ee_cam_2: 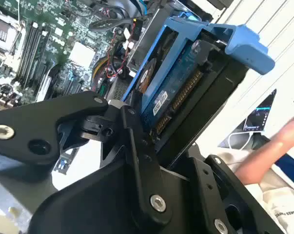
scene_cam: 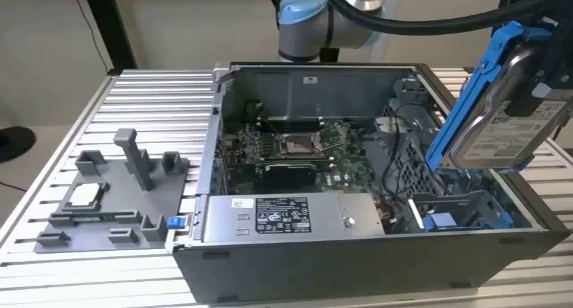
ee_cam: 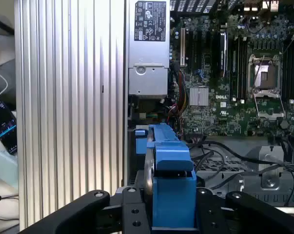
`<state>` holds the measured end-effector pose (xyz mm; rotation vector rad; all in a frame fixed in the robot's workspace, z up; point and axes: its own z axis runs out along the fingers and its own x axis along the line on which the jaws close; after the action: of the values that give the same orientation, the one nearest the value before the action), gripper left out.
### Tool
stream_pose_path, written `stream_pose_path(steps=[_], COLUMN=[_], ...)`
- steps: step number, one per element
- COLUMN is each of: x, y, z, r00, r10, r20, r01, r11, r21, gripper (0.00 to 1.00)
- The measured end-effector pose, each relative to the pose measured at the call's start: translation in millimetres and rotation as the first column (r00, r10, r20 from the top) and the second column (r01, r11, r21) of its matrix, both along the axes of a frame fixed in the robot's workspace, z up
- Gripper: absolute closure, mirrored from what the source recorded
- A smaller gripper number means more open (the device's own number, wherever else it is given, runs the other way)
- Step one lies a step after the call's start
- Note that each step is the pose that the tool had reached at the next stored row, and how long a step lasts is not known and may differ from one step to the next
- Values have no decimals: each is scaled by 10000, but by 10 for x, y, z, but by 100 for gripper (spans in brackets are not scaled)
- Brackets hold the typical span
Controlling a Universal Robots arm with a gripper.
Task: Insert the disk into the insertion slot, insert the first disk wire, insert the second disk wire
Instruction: 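Insert the disk into the insertion slot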
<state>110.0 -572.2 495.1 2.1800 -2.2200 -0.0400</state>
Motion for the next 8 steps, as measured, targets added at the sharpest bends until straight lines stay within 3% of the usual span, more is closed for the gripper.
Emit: stream_pose_path(steps=[8], x=[0], y=[0], z=[0], r00=[10000], r10=[0], r20=[0], r01=[0], r11=[10000], r21=[0], gripper=[100])
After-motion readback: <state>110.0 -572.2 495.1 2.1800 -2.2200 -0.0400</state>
